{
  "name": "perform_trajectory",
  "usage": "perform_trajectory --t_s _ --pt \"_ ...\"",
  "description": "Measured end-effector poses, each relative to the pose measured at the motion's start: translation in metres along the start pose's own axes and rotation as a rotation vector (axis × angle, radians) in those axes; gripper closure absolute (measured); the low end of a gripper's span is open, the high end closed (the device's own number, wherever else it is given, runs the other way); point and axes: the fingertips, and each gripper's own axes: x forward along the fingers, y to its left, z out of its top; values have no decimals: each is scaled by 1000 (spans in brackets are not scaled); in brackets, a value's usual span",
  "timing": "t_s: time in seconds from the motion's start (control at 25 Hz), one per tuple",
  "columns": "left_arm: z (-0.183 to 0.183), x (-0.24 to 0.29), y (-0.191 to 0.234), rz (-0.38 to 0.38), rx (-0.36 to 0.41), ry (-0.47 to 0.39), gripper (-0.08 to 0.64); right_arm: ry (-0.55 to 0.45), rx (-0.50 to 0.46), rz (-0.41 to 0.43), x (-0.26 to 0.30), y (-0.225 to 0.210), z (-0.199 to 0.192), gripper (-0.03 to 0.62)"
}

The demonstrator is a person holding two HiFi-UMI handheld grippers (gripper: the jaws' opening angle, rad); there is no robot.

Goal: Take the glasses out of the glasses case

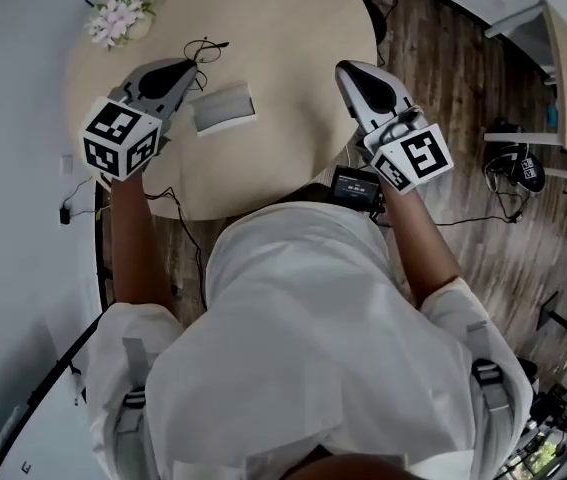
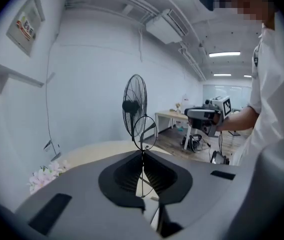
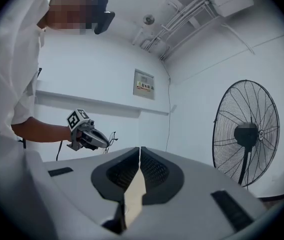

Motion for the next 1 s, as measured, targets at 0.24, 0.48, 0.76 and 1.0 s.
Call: perform_trajectory --t_s 0.24,0.48,0.76,1.0 --pt "56 -62 -23 131 -50 -256 537 -79 1 16 -42 4 42 567" --pt "83 -121 -67 244 -96 -449 537 -99 -35 50 -107 9 63 568" --pt "55 -162 -147 319 -157 -539 537 -143 19 33 -187 24 52 568" --pt "50 -171 -190 333 -214 -547 537 -125 70 52 -212 33 46 568"
